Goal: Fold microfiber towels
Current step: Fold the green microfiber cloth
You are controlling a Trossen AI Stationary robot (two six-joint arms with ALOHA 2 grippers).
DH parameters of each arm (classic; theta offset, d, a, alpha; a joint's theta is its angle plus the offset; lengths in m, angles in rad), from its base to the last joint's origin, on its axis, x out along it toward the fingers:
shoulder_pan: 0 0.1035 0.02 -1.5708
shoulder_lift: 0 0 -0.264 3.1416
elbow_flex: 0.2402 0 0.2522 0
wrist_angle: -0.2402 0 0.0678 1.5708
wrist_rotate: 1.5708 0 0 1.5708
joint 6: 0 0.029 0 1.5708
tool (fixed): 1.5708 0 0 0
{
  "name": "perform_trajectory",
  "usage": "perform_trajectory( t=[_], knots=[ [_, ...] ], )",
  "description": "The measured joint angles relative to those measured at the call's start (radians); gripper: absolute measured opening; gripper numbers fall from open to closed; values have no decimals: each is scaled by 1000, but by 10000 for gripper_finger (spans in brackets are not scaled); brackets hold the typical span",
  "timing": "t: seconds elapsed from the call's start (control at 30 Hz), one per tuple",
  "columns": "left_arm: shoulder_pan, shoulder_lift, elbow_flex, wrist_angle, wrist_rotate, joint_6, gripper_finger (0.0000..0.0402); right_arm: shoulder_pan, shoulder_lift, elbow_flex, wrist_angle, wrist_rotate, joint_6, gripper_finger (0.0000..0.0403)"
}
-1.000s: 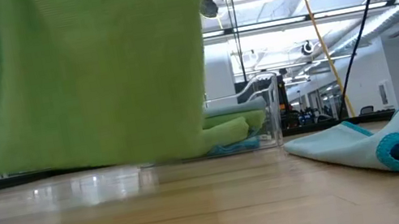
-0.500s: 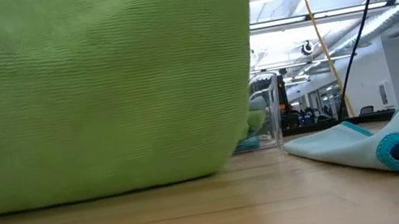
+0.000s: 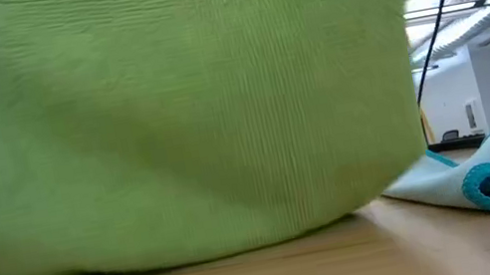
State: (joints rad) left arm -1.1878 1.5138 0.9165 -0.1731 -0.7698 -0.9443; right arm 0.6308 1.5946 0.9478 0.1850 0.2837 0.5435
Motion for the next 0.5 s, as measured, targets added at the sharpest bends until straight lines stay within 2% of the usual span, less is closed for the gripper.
perform_trajectory(
  t=[0.23, 0.5],
  knots=[
    [-40, 131, 1, 250, 5, 29, 5, 61, 126, 0, 150, 0, -30, 0],
    [-60, 287, 1, 252, -23, -171, 14, 62, 163, 0, 61, 13, -30, 0]
  ],
)
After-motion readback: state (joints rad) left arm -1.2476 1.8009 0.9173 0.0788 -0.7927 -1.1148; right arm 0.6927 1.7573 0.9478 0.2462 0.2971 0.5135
